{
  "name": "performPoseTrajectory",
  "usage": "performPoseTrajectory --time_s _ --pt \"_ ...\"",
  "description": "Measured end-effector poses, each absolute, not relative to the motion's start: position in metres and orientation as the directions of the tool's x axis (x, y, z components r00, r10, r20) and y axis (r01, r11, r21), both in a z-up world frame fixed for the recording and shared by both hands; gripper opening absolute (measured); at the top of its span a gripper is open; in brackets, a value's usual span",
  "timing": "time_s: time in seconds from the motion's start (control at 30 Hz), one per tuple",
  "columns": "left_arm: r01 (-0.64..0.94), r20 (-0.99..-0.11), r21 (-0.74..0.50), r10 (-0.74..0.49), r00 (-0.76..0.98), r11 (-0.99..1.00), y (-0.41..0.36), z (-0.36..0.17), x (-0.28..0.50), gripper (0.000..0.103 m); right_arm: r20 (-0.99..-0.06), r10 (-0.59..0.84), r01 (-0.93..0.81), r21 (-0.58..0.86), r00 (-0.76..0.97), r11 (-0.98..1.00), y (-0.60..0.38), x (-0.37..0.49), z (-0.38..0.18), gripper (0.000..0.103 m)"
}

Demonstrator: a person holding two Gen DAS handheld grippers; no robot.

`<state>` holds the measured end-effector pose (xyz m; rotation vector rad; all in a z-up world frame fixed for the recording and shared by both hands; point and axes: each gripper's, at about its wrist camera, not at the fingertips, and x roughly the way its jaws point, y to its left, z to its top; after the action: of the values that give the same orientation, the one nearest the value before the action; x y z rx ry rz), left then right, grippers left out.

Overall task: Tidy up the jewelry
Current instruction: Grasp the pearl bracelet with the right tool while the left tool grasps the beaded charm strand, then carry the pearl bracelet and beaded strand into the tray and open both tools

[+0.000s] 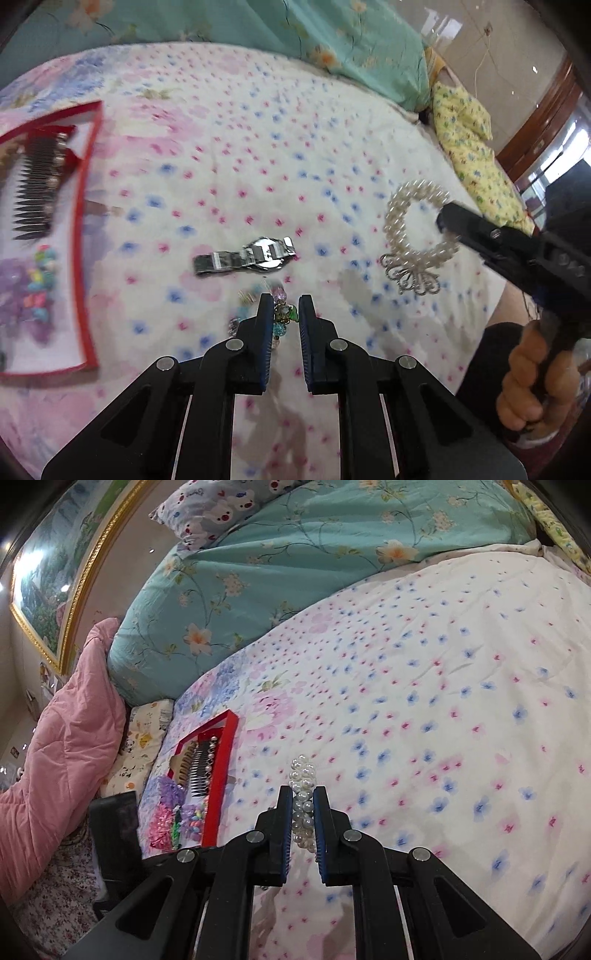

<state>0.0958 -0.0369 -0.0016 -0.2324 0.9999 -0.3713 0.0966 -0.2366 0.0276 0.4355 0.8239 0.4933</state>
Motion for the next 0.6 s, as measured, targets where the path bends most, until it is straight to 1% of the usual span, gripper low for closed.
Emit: performPoseTrajectory --time_s 0.1,0.3,0.6 --pt "0.169 -0.751 -0.379 -0.409 0.517 0.910 -0.017 0.012 0.084 0.012 -0.577 0.587 -0.266 0.547 0.568 0.794 -0.226 0.094 0.030 0.011" --pt "0.122 -0.724 -0.369 -0.367 0.584 0.922 0.015 0.032 0.060 0.012 -0.573 0.620 -0.320 0.541 0.536 0.778 -0.199 0.089 0.035 0.011" --pt "0.021 -0.697 -0.375 -0.297 0.653 0.927 0.070 0.045 0.031 0.012 -0.572 0.670 -0.391 0.545 0.474 0.742 -0.157 0.083 0.038 0.011"
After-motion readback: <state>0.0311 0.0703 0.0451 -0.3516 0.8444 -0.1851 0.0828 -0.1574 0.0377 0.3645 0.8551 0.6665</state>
